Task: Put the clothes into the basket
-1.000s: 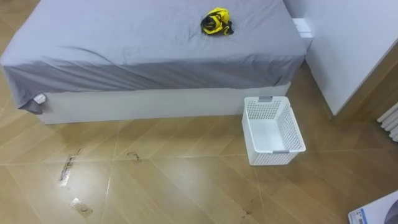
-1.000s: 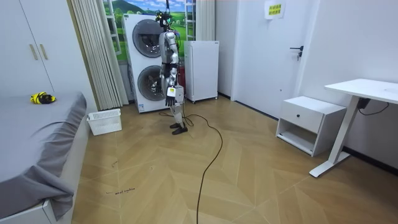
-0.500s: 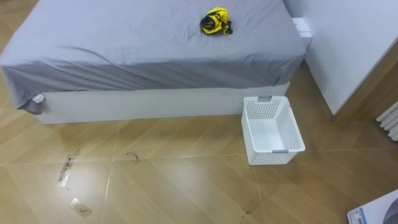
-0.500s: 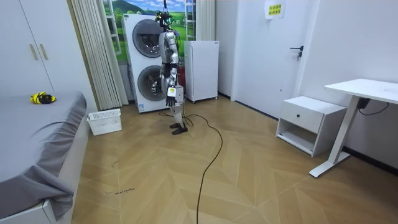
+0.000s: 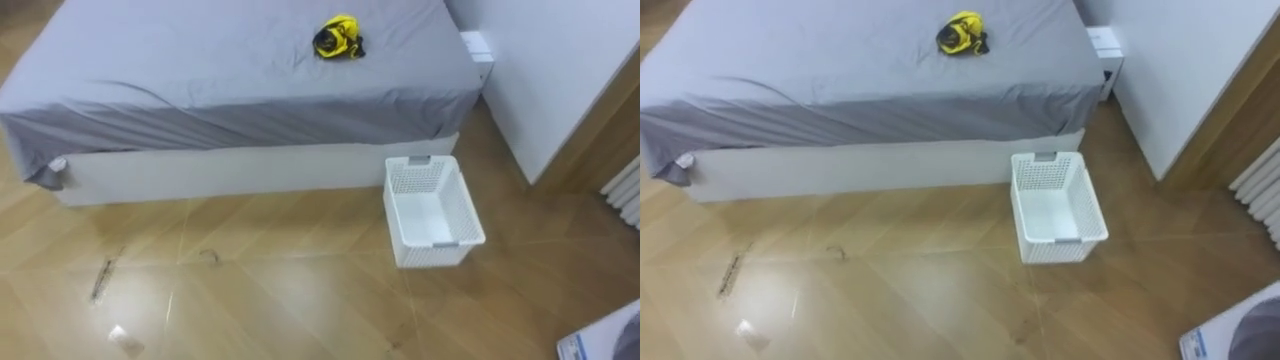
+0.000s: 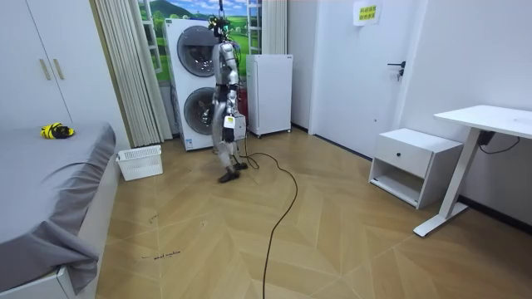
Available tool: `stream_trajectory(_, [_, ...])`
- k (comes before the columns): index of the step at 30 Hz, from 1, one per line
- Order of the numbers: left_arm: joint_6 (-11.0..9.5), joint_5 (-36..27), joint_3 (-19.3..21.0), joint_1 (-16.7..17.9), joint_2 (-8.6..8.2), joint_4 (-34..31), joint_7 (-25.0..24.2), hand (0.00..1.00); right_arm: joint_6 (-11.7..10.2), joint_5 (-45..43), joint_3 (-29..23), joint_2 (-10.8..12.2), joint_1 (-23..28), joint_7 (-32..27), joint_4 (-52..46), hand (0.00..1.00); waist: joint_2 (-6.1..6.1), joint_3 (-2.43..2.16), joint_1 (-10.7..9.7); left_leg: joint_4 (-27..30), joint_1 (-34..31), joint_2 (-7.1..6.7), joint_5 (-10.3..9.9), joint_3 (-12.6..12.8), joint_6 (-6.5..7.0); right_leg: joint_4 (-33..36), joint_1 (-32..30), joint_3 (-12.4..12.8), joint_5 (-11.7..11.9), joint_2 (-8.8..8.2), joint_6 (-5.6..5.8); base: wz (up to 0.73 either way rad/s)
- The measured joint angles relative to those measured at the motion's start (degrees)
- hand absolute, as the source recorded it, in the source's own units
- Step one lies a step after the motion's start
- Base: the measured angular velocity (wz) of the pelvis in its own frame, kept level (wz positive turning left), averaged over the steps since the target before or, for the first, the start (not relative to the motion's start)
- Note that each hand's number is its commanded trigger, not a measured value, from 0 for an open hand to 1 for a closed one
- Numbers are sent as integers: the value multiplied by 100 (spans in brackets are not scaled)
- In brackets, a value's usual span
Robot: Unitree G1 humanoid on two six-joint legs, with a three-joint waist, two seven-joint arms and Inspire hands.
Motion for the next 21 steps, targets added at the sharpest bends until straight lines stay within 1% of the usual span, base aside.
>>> stream_trajectory(1, [0, 12, 3, 53, -1, 0, 10, 0, 19, -21, 1, 17, 0, 1, -2, 0, -2, -4, 8, -223, -43, 11, 181, -2, 2, -1, 48, 16, -58, -53, 22, -39])
stream_trajectory(2, [0, 17, 15, 112, -6, 24, 13, 0, 44, -83, 1, 35, -8, 2, -16, 0, -34, 2, 19, -475, -49, -6, 599, 12, 18, -13, 160, 91, -186, -152, 91, -31])
stream_trajectory(3, [-10, 15, 14, 120, -9, 20, 2, 0, 80, -125, -6, 34, -10, -1, -38, 0, -75, -9, 4, -435, -53, -114, 969, 54, 169, -8, 226, 126, -290, -265, 235, -22])
stream_trajectory(4, [-32, 16, 14, 107, -7, 10, -16, 0, 91, -121, -12, 35, -17, -5, -58, 0, -69, -41, -3, -368, -55, -168, 1074, 105, 251, -11, 235, 162, -353, -331, 299, -20])
stream_trajectory(5, [-105, -21, 24, 83, -6, 24, -32, 0, 91, -126, -22, 35, -73, -2, -76, 0, -193, -30, 4, -26, -112, -227, 926, 311, 377, -36, 261, 242, -434, -461, 398, -36])
stream_trajectory(6, [-169, -23, 23, 37, -29, 31, -46, 0, 53, -170, -27, 24, -128, -1, -77, 0, -177, 16, 3, 387, -187, -206, 608, 426, 386, -110, 378, 238, -364, -549, 505, -39])
stream_trajectory(7, [-192, -31, 25, -12, -29, 29, -51, 0, -2, -179, -26, 28, -132, -8, -87, 0, -164, 19, -22, 645, -230, -173, 422, 485, 417, -123, 469, 227, -320, -592, 555, -33])
stream_trajectory(8, [-239, -126, 25, -39, -7, 32, -64, 0, -76, -173, -21, 48, -155, -21, -125, 0, -155, 37, -15, 1310, -350, -114, 115, 595, 537, -24, 617, 262, -304, -682, 572, -11])
stream_trajectory(9, [-288, -155, 17, -82, 11, 50, -78, 0, -80, -150, -11, 52, -108, -44, -155, 0, -132, 7, -28, 1547, -378, -133, -96, 701, 526, 394, 670, 240, -306, -757, 576, -5])
stream_trajectory(10, [-335, -168, 10, -100, 0, 59, -84, 0, -76, -127, -22, 25, -67, -48, -176, 0, -135, -38, -33, 1381, -265, -124, -251, 713, 514, 812, 551, 187, -303, -772, 583, 4])
stream_trajectory(11, [-387, -163, 11, -182, 55, 62, -70, 0, -43, -149, -29, 32, -63, -57, -230, 0, -170, -49, -28, 1313, 28, -221, -515, 845, 586, 1854, 179, 38, -213, -969, 767, 0])
stream_trajectory(12, [-402, -190, 26, -240, 113, 16, -57, 0, -42, -162, -27, 11, -64, -54, -286, 0, -208, -50, 9, 1230, 337, -343, -680, 896, 633, 2721, -79, -90, 265, -1163, 949, -5])
stream_trajectory(13, [-417, -235, 21, -262, 121, 9, -41, 0, -42, -163, -27, -2, -65, -62, -292, 0, -222, -34, 54, 1148, 509, -355, -748, 902, 646, 3027, -168, -102, 648, -1194, 899, -17])
stream_trajectory(14, [-442, -233, 4, -320, 128, -3, -11, 0, -41, -165, -87, -1, -68, -83, -339, 0, -91, -69, 171, 848, 910, -362, -816, 865, 648, 3495, -383, -117, 1496, -1194, 733, -22])
stream_trajectory(15, [-486, -215, 11, -425, 138, -17, 28, 0, -62, -161, -114, 13, -117, -91, -511, 0, -59, -49, 241, 505, 1247, -339, -829, 782, 641, 3898, -797, -222, 1251, -1069, 562, -21])
stream_trajectory(16, [-508, -196, 21, -479, 137, -36, 58, 0, -80, -158, -115, 24, -154, -68, -633, 0, 41, -64, 267, 334, 1416, -318, -818, 747, 624, 4043, -1045, -340, 920, -972, 462, 0])
stream_trajectory(17, [-554, -174, 2, -535, 142, -52, 87, 0, -81, -127, -104, 35, -198, -54, -915, 0, 72, -27, 264, 57, 1707, -289, -808, 573, 608, 4059, -1528, -523, 448, -753, 327, 33])
stream_trajectory(18, [-604, -174, -57, -619, 147, -53, 90, 0, -86, -84, -100, 50, -207, -67, -1207, 0, 103, 2, 182, -146, 1966, -278, -818, 334, 593, 3709, -1954, -723, 190, -527, 294, 52])
stream_trajectory(19, [-607, -175, -101, -665, 165, -67, 90, 0, -85, -69, -88, 54, -208, -81, -1327, 0, 105, 10, 143, -236, 2078, -266, -827, 218, 582, 3431, -2138, -762, 139, -419, 283, 78])
stream_trajectory(20, [-608, -183, -262, -707, 158, -109, 84, 0, -89, -66, -64, 63, -212, -128, -1547, 0, 90, 16, 116, -440, 2333, -220, -864, 52, 536, 2575, -2456, -799, 168, -251, 259, 79])
stream_trajectory(21, [-622, -176, -461, -709, 139, -166, 66, 0, -90, -77, -76, 83, -211, -186, -1813, 0, 71, 10, 97, -654, 2591, -188, -906, -75, 471, 1550, -2616, -834, 449, -211, 232, 79])
